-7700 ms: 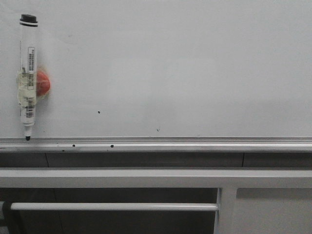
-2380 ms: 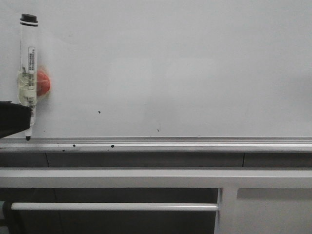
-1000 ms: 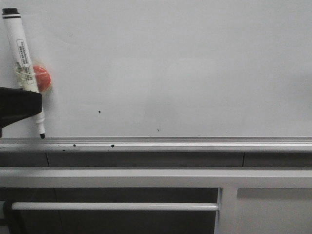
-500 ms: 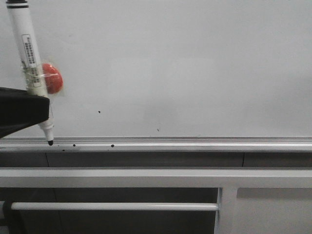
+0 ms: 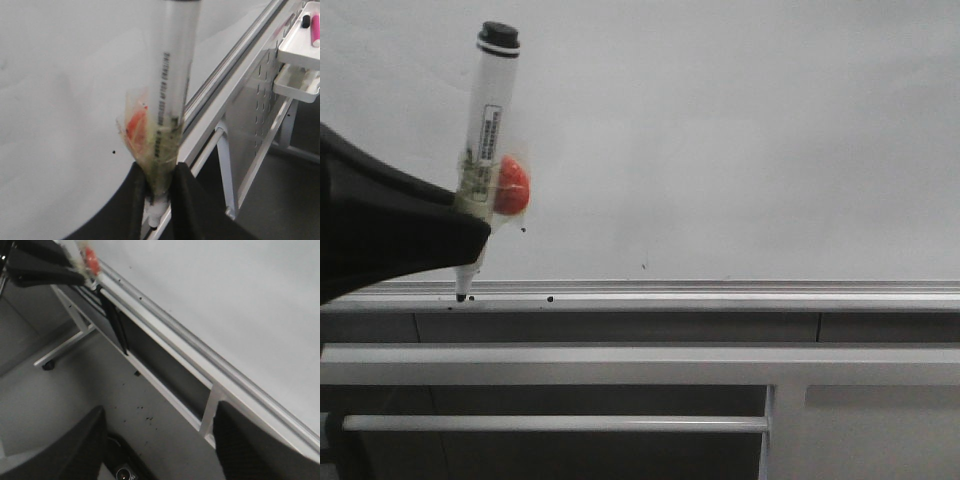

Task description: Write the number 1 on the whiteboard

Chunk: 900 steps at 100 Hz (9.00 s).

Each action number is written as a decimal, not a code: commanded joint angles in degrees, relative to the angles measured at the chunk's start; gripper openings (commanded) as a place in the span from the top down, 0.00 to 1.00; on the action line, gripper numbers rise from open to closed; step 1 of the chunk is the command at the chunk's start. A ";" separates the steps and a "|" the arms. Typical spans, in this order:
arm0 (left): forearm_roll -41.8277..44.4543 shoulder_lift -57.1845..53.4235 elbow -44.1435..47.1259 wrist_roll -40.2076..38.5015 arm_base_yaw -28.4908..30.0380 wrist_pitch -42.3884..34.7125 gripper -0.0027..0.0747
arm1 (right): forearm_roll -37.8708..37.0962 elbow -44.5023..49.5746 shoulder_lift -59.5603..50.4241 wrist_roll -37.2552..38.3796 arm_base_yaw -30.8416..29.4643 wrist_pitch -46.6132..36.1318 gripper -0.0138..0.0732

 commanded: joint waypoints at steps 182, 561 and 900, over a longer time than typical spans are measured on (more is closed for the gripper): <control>6.56 -0.66 -10.62 -0.48 -12.86 15.58 0.99 | -4.48 -15.73 27.31 -8.30 21.42 -15.95 0.80; -4.36 -36.65 -6.56 -12.34 -1.54 32.41 0.99 | -0.72 19.73 -2.56 2.13 6.80 -51.86 0.89; 0.40 -7.93 -6.75 -1.55 -11.61 7.02 0.58 | 1.44 -12.08 17.44 4.31 20.80 -18.97 0.89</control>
